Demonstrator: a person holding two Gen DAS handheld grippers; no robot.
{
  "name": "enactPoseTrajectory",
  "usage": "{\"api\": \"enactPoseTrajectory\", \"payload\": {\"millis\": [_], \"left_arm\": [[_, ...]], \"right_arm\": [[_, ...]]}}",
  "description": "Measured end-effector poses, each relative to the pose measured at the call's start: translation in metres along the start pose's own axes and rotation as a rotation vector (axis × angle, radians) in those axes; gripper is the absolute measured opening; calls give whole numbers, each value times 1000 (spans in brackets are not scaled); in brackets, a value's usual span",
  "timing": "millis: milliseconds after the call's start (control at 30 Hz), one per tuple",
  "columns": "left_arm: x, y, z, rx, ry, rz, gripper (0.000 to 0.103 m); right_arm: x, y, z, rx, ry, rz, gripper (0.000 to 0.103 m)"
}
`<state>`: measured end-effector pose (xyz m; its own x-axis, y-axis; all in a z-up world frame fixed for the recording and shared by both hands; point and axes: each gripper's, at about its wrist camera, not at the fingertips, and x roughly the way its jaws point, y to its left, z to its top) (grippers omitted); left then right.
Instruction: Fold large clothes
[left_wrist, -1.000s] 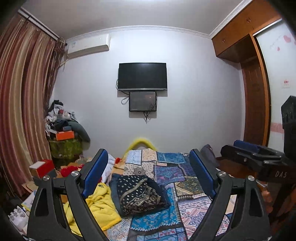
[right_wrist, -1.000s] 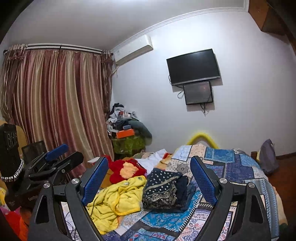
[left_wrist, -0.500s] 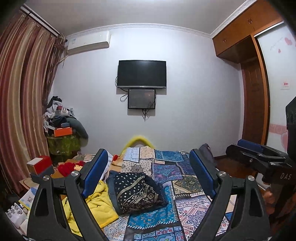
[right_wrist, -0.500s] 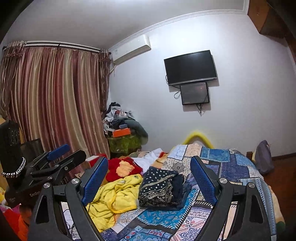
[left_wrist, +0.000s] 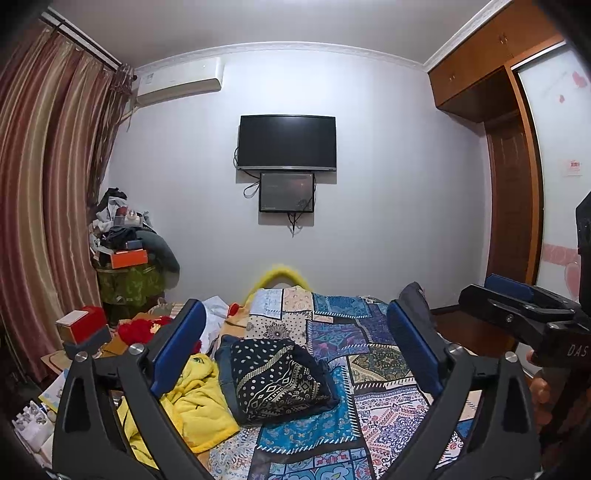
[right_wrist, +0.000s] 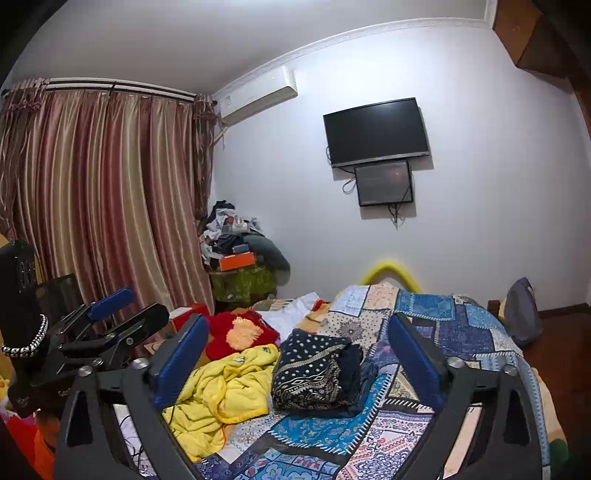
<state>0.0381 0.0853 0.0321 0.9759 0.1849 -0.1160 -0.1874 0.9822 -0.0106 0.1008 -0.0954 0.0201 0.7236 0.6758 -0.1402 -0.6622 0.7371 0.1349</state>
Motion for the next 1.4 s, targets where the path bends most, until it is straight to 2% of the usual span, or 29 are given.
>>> {"api": "enactPoseTrajectory", "payload": {"millis": [133,933,1400], "left_arm": [[2,0,0,-3,7,2,102],[9,3,-1,-17,22,-4,103],[9,4,0,-9,33,-36,103]], "right_arm": [[-1,-2,0,1,-6,-20,103],[0,-6,-3,9,8,-31,103],[1,-3,-5,13,5,-40,103]]}}
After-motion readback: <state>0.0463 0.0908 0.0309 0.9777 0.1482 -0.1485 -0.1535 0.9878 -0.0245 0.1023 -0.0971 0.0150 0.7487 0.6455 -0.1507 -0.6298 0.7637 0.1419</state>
